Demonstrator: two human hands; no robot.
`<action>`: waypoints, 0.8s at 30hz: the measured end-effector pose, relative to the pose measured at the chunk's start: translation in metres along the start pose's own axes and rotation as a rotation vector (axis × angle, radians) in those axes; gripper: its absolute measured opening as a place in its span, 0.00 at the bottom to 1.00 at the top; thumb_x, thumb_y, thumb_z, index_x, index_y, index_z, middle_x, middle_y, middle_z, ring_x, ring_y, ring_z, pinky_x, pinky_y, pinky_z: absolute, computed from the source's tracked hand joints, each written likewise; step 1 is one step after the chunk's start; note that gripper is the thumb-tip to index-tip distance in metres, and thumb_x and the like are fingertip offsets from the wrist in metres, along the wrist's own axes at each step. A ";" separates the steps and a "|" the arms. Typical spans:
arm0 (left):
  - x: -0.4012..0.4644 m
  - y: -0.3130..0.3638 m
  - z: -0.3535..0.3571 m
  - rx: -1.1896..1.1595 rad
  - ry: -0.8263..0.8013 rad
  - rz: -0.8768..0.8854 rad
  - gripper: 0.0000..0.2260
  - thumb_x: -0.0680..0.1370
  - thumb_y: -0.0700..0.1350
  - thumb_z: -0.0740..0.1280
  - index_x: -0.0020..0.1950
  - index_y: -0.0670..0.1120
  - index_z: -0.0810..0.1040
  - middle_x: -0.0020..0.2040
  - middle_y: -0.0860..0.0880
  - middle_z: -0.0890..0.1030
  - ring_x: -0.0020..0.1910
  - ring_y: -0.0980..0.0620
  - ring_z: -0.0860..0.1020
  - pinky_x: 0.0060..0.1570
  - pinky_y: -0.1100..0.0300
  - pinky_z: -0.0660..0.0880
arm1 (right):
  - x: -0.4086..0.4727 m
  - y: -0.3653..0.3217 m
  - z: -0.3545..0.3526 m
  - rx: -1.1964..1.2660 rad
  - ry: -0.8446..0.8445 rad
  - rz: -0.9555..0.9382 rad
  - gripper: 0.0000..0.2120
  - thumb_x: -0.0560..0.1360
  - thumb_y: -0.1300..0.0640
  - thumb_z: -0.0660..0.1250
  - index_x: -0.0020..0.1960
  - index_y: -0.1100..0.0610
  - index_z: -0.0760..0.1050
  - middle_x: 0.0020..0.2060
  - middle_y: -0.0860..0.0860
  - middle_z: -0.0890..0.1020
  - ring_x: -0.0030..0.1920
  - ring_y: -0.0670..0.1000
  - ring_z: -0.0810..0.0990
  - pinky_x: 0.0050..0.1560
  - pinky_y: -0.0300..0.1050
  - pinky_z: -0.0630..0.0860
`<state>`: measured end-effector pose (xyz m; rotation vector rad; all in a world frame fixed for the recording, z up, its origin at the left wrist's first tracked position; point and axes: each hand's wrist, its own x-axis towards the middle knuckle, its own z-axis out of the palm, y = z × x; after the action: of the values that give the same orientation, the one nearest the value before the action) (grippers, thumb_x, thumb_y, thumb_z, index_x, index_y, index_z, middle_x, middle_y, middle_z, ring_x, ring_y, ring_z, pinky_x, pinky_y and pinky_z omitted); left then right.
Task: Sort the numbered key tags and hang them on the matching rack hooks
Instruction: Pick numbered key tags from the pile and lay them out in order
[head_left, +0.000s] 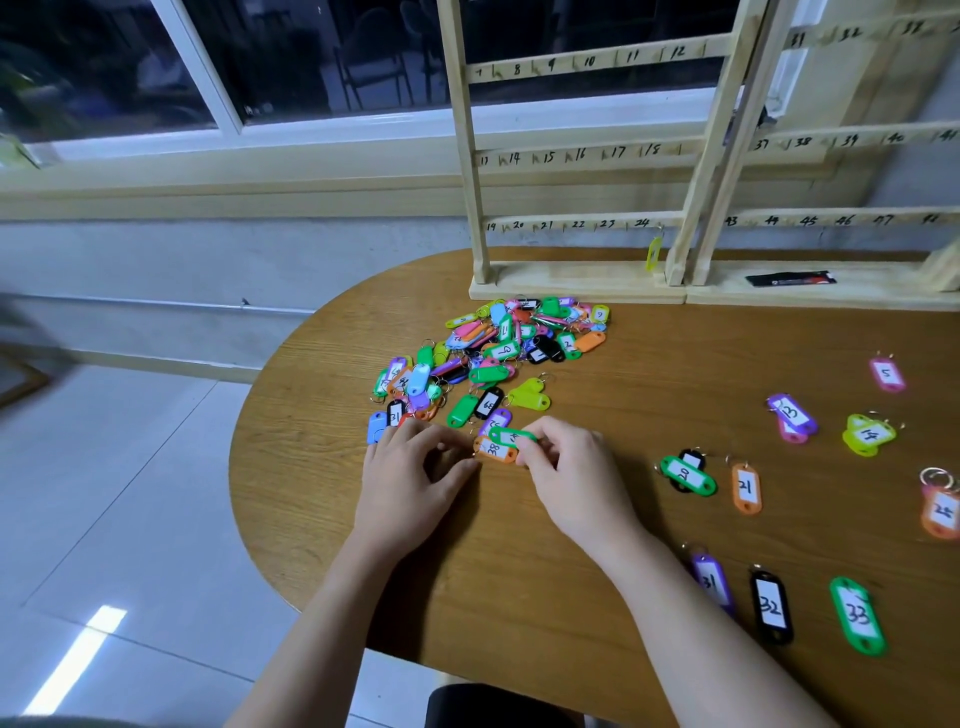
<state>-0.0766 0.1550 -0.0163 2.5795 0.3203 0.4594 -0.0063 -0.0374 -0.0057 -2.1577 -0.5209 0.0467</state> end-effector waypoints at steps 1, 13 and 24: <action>0.000 0.000 0.000 -0.003 0.000 0.002 0.08 0.74 0.60 0.72 0.51 0.63 0.80 0.50 0.62 0.76 0.56 0.57 0.73 0.57 0.53 0.68 | 0.000 0.000 0.000 0.013 0.002 -0.001 0.09 0.82 0.52 0.66 0.44 0.50 0.79 0.39 0.44 0.82 0.40 0.42 0.77 0.34 0.30 0.68; 0.013 0.022 0.007 0.066 -0.015 -0.131 0.14 0.73 0.67 0.68 0.46 0.58 0.78 0.47 0.58 0.74 0.54 0.54 0.70 0.57 0.53 0.63 | 0.005 0.005 0.001 0.074 0.004 -0.009 0.18 0.85 0.58 0.56 0.69 0.52 0.78 0.50 0.53 0.84 0.37 0.38 0.68 0.37 0.30 0.62; 0.009 0.021 0.000 -0.226 0.022 -0.135 0.10 0.77 0.52 0.72 0.39 0.54 0.74 0.37 0.56 0.79 0.42 0.53 0.77 0.47 0.48 0.74 | 0.000 0.001 -0.005 0.198 0.074 0.012 0.04 0.83 0.60 0.63 0.53 0.51 0.73 0.35 0.46 0.78 0.34 0.44 0.78 0.35 0.39 0.72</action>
<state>-0.0657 0.1400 -0.0031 2.3184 0.4218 0.4485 -0.0048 -0.0418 -0.0032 -1.9613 -0.4417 0.0236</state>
